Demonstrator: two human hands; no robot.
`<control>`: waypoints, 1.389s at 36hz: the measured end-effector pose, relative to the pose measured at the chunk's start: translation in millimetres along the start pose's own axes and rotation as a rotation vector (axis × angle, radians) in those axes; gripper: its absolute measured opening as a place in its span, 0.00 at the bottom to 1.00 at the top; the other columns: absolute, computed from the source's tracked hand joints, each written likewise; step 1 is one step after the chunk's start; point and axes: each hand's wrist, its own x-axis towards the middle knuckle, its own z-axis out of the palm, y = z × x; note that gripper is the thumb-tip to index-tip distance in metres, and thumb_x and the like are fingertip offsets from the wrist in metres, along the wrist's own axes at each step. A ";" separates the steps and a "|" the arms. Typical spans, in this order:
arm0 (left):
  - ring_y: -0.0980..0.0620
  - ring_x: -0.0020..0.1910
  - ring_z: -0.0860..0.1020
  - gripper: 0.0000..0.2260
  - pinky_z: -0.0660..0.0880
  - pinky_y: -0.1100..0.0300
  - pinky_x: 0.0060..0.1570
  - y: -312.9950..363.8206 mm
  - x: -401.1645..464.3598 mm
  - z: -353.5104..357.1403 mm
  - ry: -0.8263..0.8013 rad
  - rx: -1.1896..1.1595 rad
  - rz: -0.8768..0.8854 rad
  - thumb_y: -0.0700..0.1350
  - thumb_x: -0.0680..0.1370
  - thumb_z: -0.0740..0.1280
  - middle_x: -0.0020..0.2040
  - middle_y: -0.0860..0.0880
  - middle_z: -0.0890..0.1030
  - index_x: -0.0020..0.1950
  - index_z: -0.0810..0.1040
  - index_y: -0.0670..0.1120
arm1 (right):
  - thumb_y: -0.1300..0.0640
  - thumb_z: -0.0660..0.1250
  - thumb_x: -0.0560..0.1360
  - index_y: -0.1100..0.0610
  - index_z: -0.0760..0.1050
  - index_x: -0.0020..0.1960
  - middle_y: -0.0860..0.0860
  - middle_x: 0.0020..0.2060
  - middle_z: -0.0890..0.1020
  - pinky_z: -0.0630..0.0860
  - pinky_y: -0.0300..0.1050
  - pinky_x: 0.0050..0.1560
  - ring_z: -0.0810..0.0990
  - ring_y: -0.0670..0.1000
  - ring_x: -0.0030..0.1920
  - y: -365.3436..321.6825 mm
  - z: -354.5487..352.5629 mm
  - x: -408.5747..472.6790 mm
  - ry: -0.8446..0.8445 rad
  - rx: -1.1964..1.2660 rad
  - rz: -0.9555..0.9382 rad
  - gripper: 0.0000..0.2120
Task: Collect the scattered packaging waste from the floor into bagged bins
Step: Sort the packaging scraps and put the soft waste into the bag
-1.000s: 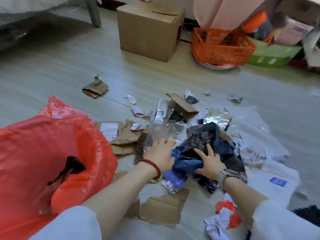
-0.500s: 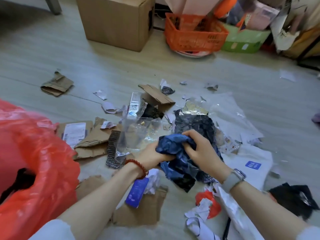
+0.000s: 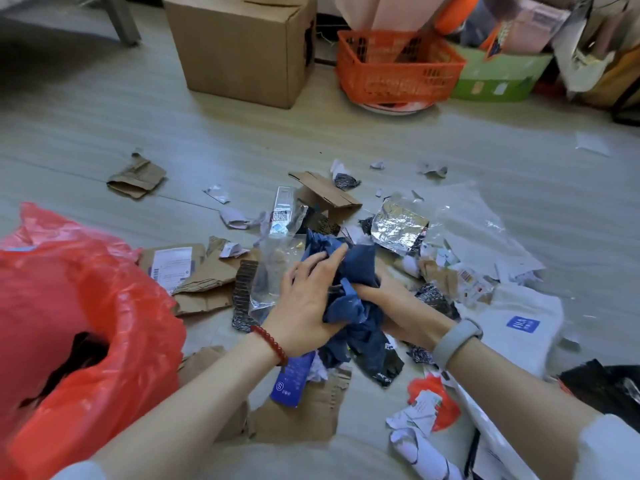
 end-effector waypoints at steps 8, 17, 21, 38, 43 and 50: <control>0.56 0.72 0.32 0.48 0.36 0.45 0.68 -25.9 -5.1 -25.7 -0.142 0.076 -0.193 0.77 0.55 0.56 0.71 0.60 0.31 0.63 0.28 0.70 | 0.64 0.67 0.73 0.49 0.71 0.62 0.47 0.54 0.76 0.71 0.48 0.61 0.74 0.49 0.57 4.1 -21.8 -16.0 0.034 -0.954 -0.279 0.20; 0.55 0.60 0.75 0.35 0.72 0.62 0.59 -1.6 -8.9 -35.4 -0.364 -0.940 -0.513 0.74 0.57 0.66 0.63 0.46 0.75 0.54 0.76 0.52 | 0.71 0.68 0.69 0.57 0.80 0.52 0.43 0.51 0.73 0.72 0.36 0.57 0.74 0.42 0.53 8.3 9.9 -26.6 -0.074 -0.899 -0.629 0.15; 0.46 0.57 0.78 0.40 0.76 0.53 0.57 0.4 -13.7 -24.1 -0.455 -1.287 -0.549 0.64 0.53 0.77 0.57 0.43 0.80 0.59 0.73 0.46 | 0.66 0.70 0.67 0.55 0.72 0.54 0.48 0.51 0.71 0.69 0.30 0.56 0.70 0.39 0.52 15.0 8.2 -23.6 0.163 -0.877 -0.814 0.18; 0.46 0.52 0.80 0.22 0.78 0.54 0.51 -8.7 -7.0 -48.9 -0.088 -1.166 -0.508 0.31 0.68 0.70 0.54 0.42 0.80 0.60 0.71 0.43 | 0.45 0.63 0.71 0.37 0.61 0.69 0.45 0.70 0.66 0.65 0.61 0.66 0.66 0.53 0.69 -12.8 22.9 -9.7 -0.065 -0.084 -0.127 0.27; 0.51 0.57 0.74 0.23 0.72 0.60 0.56 2.6 -4.5 -50.9 0.102 -0.550 -0.336 0.38 0.70 0.72 0.55 0.52 0.76 0.61 0.69 0.50 | 0.39 0.63 0.69 0.46 0.74 0.59 0.51 0.58 0.80 0.73 0.61 0.59 0.78 0.56 0.60 -20.3 44.2 -2.2 -0.151 0.320 0.027 0.22; 0.47 0.65 0.58 0.31 0.61 0.41 0.64 -13.5 -26.3 -48.8 0.260 0.375 -0.156 0.59 0.68 0.62 0.63 0.47 0.62 0.68 0.57 0.51 | 0.57 0.71 0.70 0.49 0.65 0.67 0.56 0.63 0.75 0.73 0.64 0.58 0.76 0.58 0.61 -15.5 55.6 3.9 -0.179 0.071 -0.066 0.28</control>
